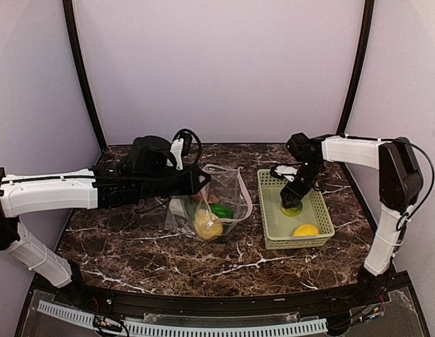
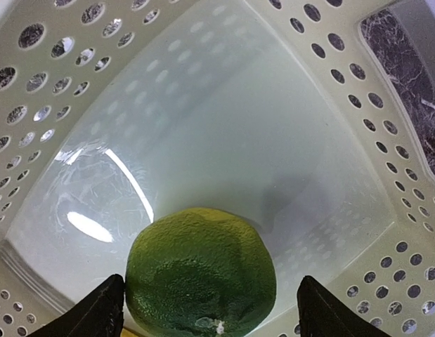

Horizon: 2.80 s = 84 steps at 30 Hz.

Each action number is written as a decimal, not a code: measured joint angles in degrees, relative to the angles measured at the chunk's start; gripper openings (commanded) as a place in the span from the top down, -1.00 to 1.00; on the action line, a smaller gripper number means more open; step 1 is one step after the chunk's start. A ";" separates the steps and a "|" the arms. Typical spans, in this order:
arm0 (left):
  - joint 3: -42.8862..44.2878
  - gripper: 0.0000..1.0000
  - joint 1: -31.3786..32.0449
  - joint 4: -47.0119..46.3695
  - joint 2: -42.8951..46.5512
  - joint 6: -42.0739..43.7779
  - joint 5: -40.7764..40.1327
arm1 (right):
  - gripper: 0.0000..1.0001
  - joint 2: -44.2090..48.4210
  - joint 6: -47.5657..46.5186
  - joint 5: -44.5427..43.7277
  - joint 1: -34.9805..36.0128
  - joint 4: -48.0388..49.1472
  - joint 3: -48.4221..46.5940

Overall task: Place the food in the zip-top bag and seal the zipper
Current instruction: Pick up the fake fruit from the bin, then place the fake fruit in the zipper food storage bag.

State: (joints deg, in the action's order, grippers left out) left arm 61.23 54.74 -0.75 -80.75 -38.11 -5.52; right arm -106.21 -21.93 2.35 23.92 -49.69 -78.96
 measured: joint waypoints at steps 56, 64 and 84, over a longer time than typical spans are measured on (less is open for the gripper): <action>3.50 0.99 0.00 1.75 -0.90 0.09 -0.48 | -0.25 10.84 -3.06 22.64 24.20 -2.93 -15.19; 3.54 0.98 0.00 1.88 -0.90 -0.11 -0.48 | -0.59 9.92 -1.88 15.87 24.20 0.68 -16.04; 2.62 0.99 -0.66 5.81 7.93 1.95 -9.55 | -0.60 26.25 -4.44 19.37 16.74 -2.80 -12.50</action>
State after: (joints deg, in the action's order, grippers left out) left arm 63.86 54.08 5.06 -72.82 -36.16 -15.07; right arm -79.96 -26.37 21.71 40.66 -52.49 -91.46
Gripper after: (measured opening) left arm 0.011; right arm 0.818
